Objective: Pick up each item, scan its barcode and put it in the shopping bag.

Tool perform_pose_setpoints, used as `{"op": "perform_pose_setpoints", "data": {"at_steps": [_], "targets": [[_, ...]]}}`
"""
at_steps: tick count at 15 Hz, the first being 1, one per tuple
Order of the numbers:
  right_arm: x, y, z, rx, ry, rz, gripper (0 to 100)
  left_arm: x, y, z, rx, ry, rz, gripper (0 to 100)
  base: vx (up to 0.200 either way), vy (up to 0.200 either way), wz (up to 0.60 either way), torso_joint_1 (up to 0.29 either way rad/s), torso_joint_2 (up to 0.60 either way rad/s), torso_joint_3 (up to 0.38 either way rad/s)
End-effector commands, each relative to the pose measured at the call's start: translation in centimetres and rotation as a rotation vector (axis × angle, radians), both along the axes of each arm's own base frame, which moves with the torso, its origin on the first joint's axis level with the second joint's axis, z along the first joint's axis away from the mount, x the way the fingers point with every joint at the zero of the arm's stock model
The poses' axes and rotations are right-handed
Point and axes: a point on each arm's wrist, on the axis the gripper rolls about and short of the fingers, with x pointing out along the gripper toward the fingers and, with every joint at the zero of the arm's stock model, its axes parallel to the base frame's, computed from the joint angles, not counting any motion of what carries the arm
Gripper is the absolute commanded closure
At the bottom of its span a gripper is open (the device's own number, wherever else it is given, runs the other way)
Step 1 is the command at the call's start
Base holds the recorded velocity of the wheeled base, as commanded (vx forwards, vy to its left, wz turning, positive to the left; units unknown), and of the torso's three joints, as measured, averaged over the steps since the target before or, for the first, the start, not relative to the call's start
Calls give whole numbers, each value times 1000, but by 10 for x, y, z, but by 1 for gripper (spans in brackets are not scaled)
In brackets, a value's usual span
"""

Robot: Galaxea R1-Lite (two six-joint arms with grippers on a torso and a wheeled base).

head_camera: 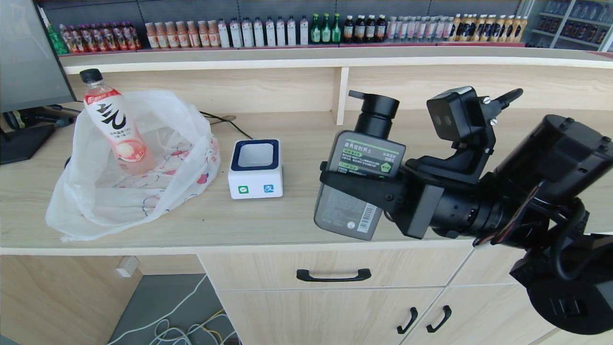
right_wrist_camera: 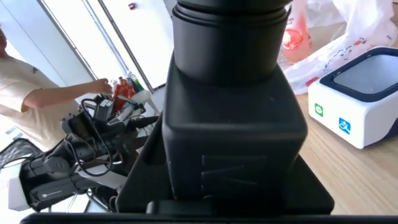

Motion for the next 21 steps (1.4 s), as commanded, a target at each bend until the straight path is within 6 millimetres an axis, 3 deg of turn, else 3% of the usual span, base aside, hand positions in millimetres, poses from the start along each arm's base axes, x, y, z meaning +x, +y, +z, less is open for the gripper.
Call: {"op": "perform_pose_setpoints", "data": {"at_steps": [1,5,12,15,21], "targets": [[0,8,-6,-6,0,-23,100,0,0,0,0,-1,1,0,0,0,0,0,0,0],[5,14,-16,3,-14,-283,100,0,0,0,0,-1,1,0,0,0,0,0,0,0],[3,3,-1,97,-157,-664,100,0,0,0,0,-1,1,0,0,0,0,0,0,0],[-4,1,-5,162,-199,-814,100,0,0,0,0,-1,1,0,0,0,0,0,0,0],[-14,-12,19,163,-359,-1049,100,0,0,0,3,-1,1,0,0,0,0,0,0,0]]}}
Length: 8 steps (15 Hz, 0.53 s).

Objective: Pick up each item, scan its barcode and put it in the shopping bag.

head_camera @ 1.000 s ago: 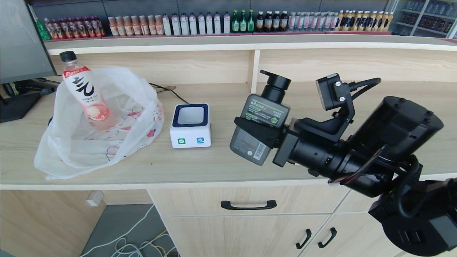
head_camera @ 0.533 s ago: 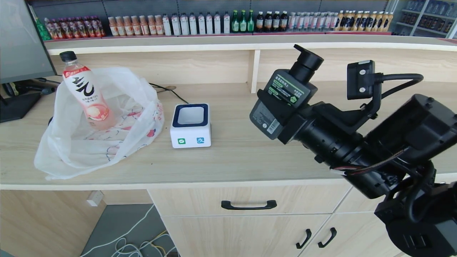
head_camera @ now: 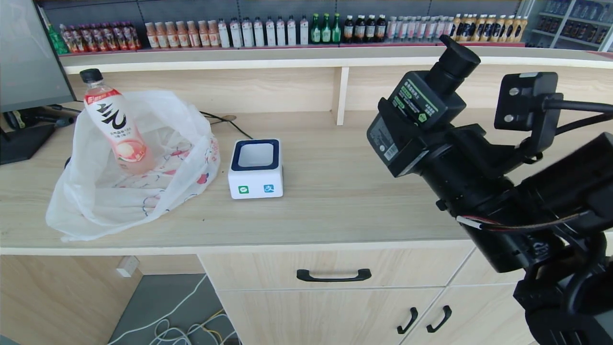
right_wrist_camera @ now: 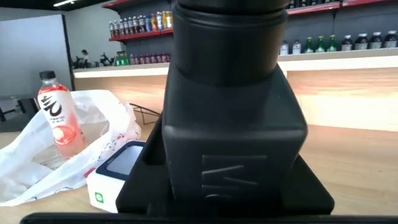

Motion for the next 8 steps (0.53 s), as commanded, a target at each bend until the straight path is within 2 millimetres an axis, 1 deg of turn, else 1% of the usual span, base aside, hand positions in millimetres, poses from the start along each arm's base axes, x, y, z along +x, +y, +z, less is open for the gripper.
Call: {"op": "perform_pose_setpoints", "data": {"at_steps": [1,8], "targets": [[-7,-7,7,17,-13,-38,100,0,0,0,0,-1,1,0,0,0,0,0,0,0],[-4,-7,-2,30,46,-128,100,0,0,0,0,-1,1,0,0,0,0,0,0,0]]}}
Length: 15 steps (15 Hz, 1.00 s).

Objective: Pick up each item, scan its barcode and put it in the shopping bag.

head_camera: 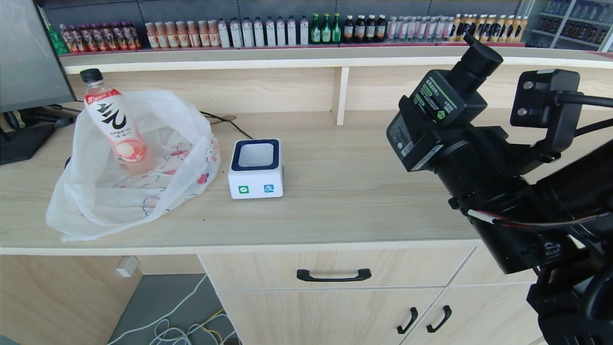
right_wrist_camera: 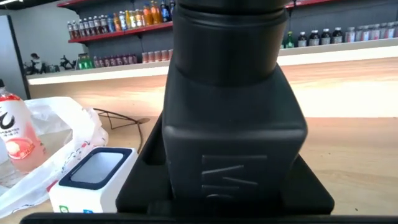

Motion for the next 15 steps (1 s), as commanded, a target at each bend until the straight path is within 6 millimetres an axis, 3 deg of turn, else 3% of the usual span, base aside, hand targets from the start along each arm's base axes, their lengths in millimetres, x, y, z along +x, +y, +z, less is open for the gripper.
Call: {"op": "perform_pose_setpoints", "data": {"at_steps": [1,4,15], "targets": [[0,0,-4,0,18,-18,100,0,0,0,0,-1,1,0,0,0,0,0,0,0],[-1,1,-9,-16,35,-16,100,0,0,0,0,-1,1,0,0,0,0,0,0,0],[-1,2,-2,1,14,-19,100,0,0,0,-4,-1,1,0,0,200,0,2,1,4]]}}
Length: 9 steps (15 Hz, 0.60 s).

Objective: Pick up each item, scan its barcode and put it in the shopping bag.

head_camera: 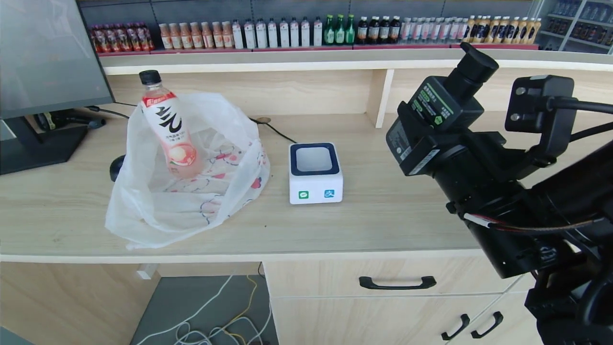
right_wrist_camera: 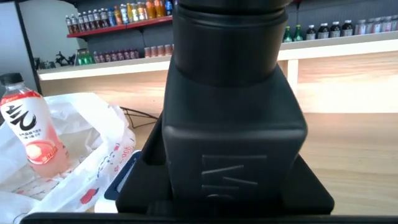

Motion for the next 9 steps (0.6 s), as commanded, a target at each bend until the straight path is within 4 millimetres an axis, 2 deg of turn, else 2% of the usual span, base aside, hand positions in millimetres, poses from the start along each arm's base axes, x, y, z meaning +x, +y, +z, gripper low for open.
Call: {"op": "perform_pose_setpoints", "data": {"at_steps": [1,7,9], "targets": [[0,0,2,3,-8,-1,100,0,0,0,0,-1,1,0,0,200,0,-2,2,2],[2,1,7,9,-27,-7,100,0,0,0,0,-1,1,0,0,200,0,3,1,0],[1,2,5,-2,-21,-9,100,0,0,0,1,-1,1,0,0,0,0,0,0,0]]}}
